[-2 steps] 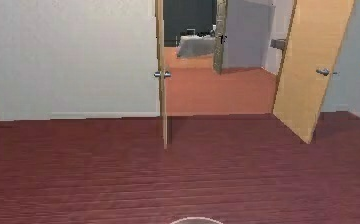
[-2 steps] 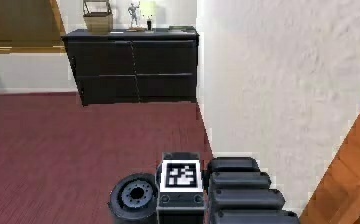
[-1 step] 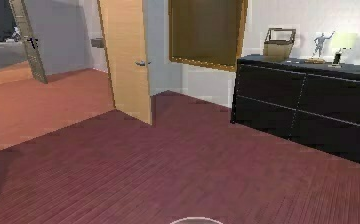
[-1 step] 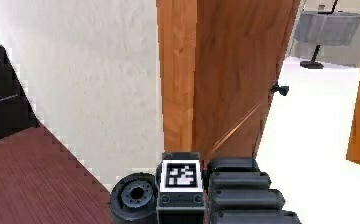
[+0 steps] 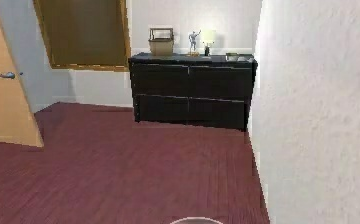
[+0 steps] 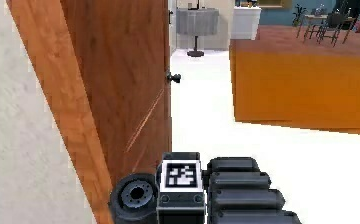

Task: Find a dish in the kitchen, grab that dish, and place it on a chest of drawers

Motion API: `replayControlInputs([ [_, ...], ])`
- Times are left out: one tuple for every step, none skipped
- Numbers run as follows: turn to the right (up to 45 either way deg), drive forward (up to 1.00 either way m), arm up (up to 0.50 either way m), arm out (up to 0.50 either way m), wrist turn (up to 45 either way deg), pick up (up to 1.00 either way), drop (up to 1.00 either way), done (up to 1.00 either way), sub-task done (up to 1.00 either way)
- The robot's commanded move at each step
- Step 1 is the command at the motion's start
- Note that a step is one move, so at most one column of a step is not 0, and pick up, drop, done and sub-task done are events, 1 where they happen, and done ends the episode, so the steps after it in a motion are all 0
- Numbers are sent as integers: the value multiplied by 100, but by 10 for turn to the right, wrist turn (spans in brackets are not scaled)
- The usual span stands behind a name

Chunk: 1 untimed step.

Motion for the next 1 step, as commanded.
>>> replayControlInputs([
  [0,100,0,0,0,0,0,0,0],
])
